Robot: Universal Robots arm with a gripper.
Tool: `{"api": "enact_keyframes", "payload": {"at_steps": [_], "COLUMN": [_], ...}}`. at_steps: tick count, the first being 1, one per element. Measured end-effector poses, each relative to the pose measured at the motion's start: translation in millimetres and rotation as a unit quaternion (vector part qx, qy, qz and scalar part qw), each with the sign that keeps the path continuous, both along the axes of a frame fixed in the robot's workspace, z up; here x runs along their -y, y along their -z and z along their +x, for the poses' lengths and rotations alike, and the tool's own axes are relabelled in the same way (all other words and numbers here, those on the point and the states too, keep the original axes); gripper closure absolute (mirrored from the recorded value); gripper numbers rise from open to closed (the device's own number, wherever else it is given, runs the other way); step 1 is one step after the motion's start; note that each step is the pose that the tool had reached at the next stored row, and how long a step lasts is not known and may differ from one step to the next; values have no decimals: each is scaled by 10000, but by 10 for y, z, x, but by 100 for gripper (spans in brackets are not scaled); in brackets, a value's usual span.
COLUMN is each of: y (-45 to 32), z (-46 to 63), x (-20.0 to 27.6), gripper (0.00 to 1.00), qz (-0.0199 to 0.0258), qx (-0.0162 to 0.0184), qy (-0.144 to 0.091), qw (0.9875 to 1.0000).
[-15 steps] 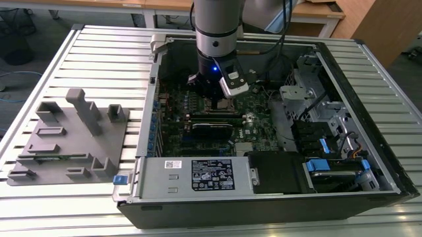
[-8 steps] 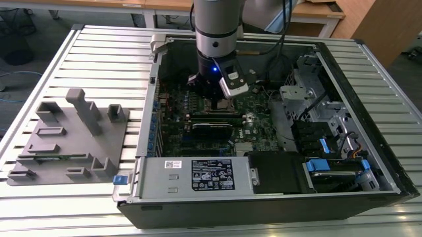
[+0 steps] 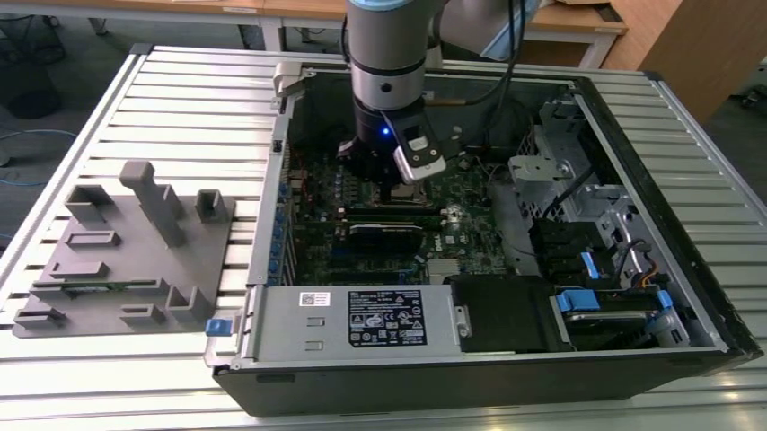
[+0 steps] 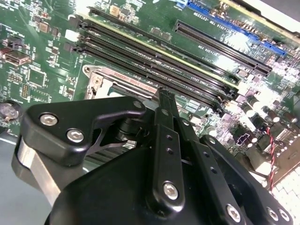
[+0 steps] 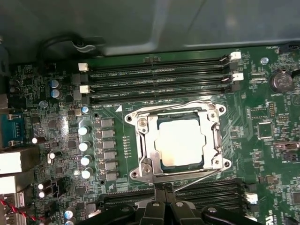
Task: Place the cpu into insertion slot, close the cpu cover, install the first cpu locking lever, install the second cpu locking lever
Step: 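Install the second cpu locking lever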
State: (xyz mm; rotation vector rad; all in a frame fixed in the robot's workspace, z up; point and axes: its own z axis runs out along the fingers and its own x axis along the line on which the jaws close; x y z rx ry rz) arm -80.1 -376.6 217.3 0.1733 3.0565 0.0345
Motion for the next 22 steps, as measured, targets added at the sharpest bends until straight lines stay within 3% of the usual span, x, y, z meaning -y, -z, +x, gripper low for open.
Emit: {"api": "enact_keyframes", "payload": {"at_steps": [16,19,22], "y": [110,111,110], "z": [-91,-92,-92], "x": [0,3,23], "gripper": [89,89,89], "qz": [3,53,134], "qx": [-1,1,0], "qy": [3,4,4], "qw": [10000,10000,9999]}}
